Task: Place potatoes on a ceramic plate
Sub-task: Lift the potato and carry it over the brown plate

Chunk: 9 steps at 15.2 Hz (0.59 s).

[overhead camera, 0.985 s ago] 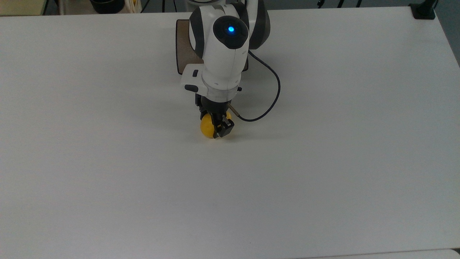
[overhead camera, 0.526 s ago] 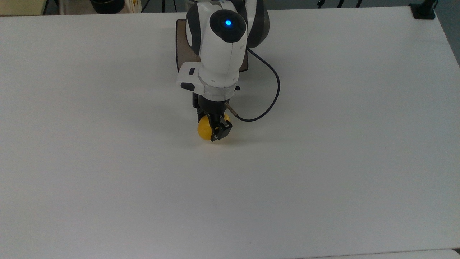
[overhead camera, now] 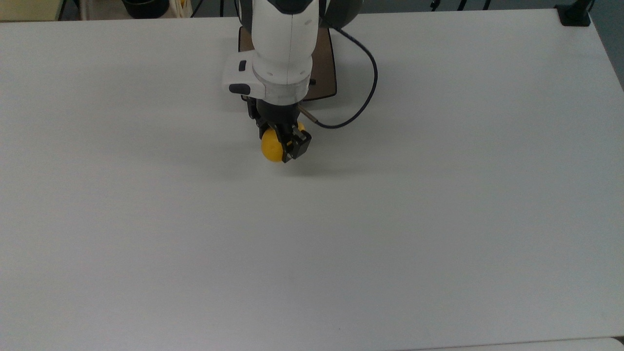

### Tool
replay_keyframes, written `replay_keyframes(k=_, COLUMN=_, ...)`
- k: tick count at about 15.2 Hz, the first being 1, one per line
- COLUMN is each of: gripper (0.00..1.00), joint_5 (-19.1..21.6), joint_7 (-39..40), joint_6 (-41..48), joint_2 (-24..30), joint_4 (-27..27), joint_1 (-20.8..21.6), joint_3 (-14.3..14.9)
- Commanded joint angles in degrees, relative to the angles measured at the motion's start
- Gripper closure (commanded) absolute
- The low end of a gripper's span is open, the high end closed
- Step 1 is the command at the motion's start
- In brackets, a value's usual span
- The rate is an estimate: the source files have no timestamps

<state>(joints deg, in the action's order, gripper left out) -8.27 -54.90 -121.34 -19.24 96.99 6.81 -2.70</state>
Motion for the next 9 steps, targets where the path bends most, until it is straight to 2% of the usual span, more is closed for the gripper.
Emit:
replay_keyframes(k=1, gripper=0.63, joint_5=4.03, joint_7=13.03, joint_6=7.33, joint_2=8.93, joint_4=6.44, joint_1=-0.40, joint_3=-0.29)
replay_keyframes(k=6, gripper=0.63, joint_5=4.57, joint_7=24.64, joint_6=12.00, joint_2=19.74, joint_4=16.01, joint_1=-0.31, joint_3=-0.29)
replay_keyframes(k=9, gripper=0.62, joint_5=4.57, joint_7=30.28, joint_6=13.32, joint_2=24.32, joint_4=20.85, joint_1=-0.05, joint_3=-0.29)
